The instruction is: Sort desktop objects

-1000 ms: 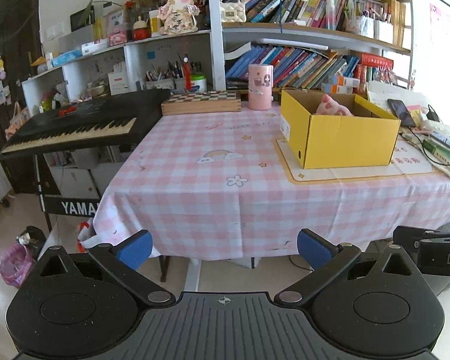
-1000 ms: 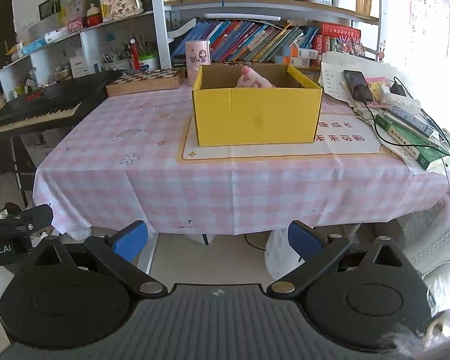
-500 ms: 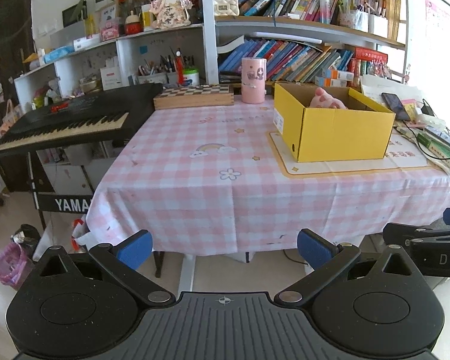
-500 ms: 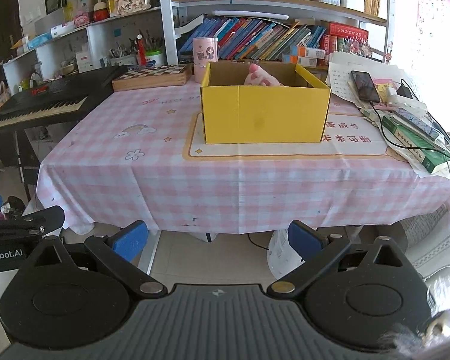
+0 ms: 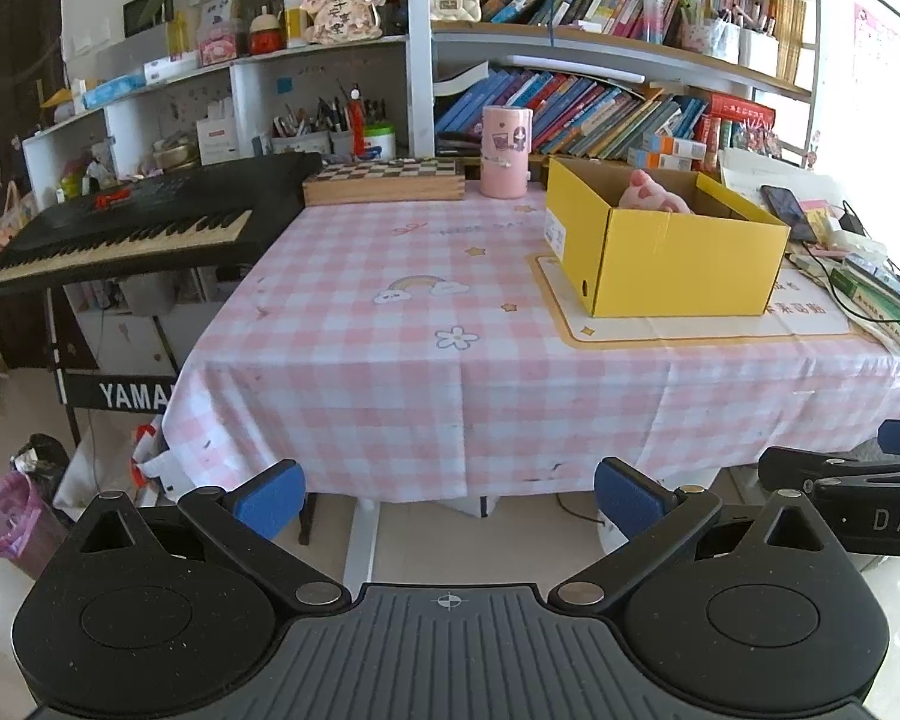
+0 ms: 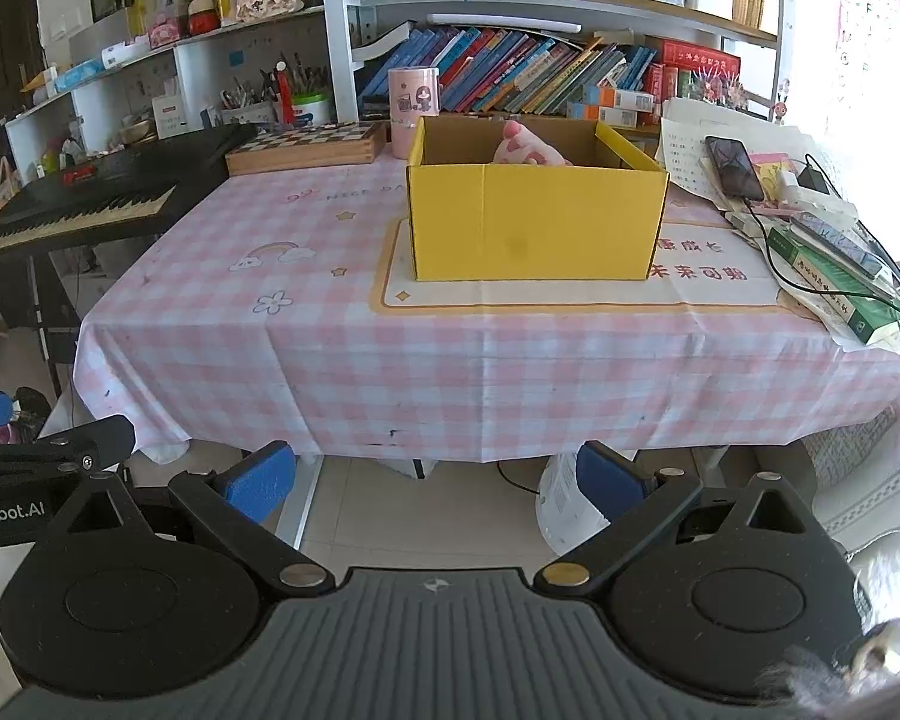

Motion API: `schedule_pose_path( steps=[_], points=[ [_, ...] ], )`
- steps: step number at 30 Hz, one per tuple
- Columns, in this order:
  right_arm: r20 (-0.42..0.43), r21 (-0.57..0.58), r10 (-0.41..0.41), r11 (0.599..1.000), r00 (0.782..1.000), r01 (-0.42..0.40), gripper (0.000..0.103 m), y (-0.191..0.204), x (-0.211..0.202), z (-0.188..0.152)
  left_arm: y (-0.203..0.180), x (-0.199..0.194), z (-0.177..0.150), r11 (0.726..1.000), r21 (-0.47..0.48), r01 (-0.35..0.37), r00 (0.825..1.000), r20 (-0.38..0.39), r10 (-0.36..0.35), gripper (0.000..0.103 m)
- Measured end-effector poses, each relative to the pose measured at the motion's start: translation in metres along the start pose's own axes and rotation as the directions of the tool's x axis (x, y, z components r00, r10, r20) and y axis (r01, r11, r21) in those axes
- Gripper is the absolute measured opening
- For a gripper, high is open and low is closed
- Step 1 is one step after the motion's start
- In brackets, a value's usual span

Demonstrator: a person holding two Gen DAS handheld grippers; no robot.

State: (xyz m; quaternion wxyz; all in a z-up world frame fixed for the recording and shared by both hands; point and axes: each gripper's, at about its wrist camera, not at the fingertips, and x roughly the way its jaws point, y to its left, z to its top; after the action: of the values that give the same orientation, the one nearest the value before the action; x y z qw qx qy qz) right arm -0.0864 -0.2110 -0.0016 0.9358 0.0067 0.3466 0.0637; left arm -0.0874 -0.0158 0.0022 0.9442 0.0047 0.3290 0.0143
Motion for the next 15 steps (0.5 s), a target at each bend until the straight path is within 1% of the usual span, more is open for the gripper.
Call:
schedule_pose_path(
  steps=[15],
  points=[
    [-0.012,-0.011,0.002,1.000,1.000,-0.002,0.101,0.0038,0.0016,0.0005,0.0006,0.0007,-0.0006,1.000,-0.002,0.005,1.000,-0.002,-0.005,0.103]
  ],
)
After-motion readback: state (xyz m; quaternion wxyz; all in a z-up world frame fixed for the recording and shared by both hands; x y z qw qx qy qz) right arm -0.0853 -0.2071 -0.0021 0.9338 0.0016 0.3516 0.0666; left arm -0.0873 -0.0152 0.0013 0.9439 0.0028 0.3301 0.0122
